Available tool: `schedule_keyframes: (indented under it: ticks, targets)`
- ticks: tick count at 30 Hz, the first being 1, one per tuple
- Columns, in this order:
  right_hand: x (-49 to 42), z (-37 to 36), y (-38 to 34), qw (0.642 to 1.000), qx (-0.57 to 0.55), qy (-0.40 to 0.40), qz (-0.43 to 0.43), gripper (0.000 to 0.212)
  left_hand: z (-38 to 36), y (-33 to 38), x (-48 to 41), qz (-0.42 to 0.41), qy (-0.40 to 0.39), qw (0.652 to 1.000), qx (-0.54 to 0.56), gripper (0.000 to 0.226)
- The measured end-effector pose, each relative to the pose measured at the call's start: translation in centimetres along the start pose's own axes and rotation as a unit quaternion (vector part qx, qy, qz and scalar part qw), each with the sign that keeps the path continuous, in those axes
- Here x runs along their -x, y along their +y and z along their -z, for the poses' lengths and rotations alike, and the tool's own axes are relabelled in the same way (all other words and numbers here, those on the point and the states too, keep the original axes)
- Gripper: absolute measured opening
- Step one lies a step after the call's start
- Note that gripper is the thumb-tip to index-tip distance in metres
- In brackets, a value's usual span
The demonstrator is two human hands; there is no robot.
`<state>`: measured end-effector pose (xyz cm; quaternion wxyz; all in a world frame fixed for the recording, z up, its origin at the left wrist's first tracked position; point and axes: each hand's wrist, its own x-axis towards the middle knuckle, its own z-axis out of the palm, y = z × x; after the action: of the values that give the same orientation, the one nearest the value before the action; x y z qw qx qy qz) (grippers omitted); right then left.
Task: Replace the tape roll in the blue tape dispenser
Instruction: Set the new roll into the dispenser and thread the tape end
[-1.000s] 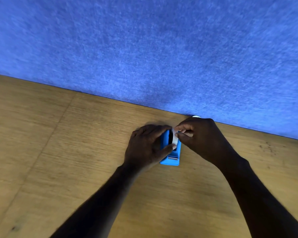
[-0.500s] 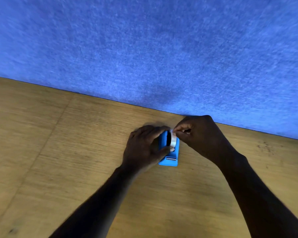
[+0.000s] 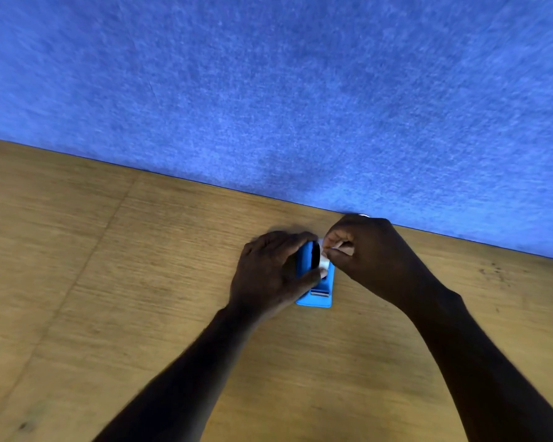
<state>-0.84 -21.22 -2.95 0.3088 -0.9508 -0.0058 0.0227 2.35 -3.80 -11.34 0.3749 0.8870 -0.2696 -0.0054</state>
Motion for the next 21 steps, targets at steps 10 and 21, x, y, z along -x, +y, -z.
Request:
schedule_keyframes:
  ticks: [10,21]
  targets:
    - [-0.03,-0.01,0.14,1.000,-0.021,0.005,-0.018,0.011,-0.11,0.11,-0.10,0.005,0.006,1.000,-0.014,0.054]
    - [-0.43,0.08,-0.09,0.998,0.053,-0.014,0.023,0.007,-0.02,0.08,-0.08,0.008,-0.002,1.000,-0.008,0.055]
